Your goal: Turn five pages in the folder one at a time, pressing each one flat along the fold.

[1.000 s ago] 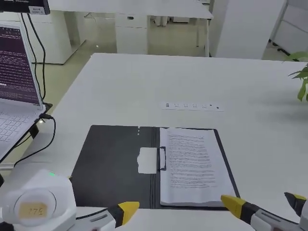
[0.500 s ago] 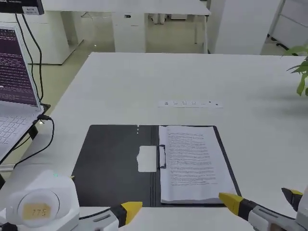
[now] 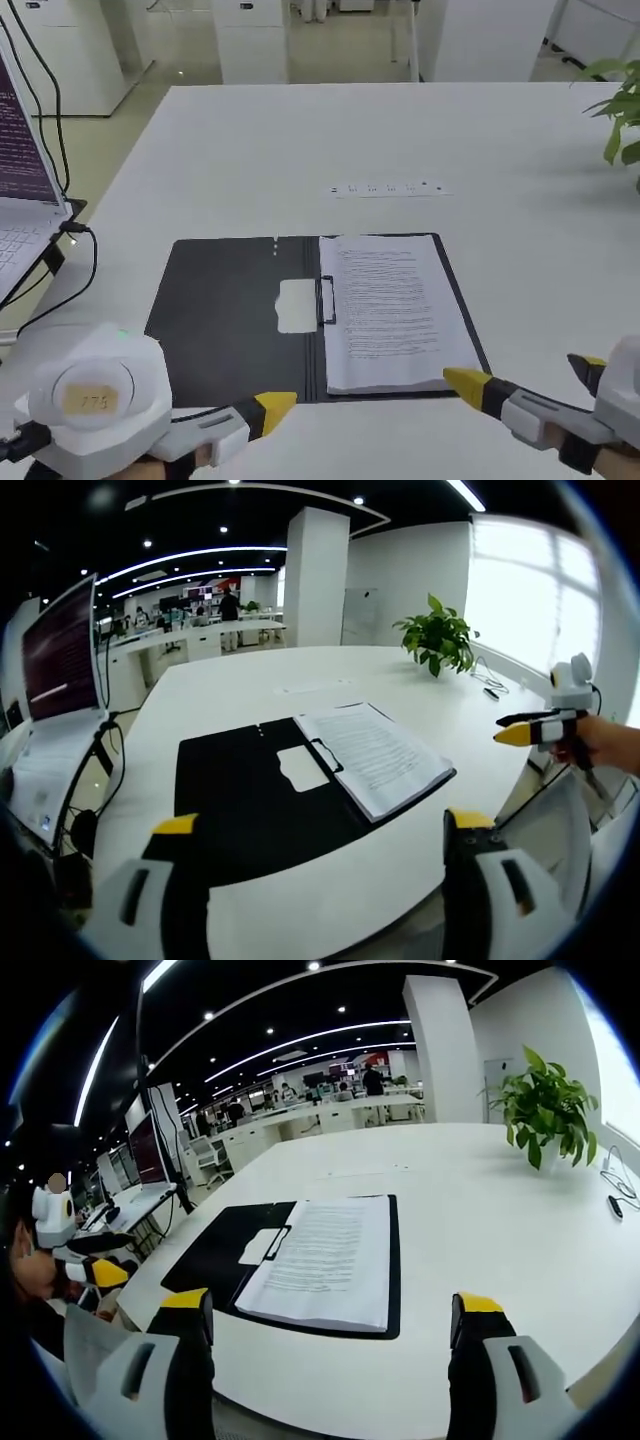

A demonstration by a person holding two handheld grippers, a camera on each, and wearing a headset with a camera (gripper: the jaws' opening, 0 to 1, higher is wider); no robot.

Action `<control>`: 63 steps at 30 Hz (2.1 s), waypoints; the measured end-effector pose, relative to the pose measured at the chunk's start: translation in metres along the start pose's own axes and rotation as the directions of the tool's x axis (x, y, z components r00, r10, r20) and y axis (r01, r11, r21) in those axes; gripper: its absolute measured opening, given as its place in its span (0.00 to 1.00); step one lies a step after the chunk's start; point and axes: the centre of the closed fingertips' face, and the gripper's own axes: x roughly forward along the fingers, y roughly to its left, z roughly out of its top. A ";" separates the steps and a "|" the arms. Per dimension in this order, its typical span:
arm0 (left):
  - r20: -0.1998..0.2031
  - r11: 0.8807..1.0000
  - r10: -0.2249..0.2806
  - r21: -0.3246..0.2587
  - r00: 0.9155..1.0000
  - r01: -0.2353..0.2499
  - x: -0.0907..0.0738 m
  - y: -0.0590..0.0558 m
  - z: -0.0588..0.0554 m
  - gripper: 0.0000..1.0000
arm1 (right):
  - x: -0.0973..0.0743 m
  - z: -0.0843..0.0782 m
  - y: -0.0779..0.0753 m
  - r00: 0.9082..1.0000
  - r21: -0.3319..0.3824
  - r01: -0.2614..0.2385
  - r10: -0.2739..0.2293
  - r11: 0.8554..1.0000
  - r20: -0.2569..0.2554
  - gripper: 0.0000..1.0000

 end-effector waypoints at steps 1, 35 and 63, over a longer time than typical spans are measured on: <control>-0.003 1.000 -0.003 0.001 1.000 0.003 0.001 0.000 0.000 0.99 | 0.000 0.000 0.000 1.000 0.001 0.000 0.000 1.000 -0.001 0.98; -0.109 0.956 -0.185 0.212 0.977 0.205 0.103 -0.048 0.015 0.98 | 0.001 0.001 0.006 1.000 0.056 0.009 -0.010 0.998 0.023 0.96; -0.181 0.912 -0.314 0.216 0.932 0.349 0.184 -0.132 -0.009 0.92 | -0.001 0.000 0.000 0.999 0.080 0.039 -0.041 0.996 0.023 0.94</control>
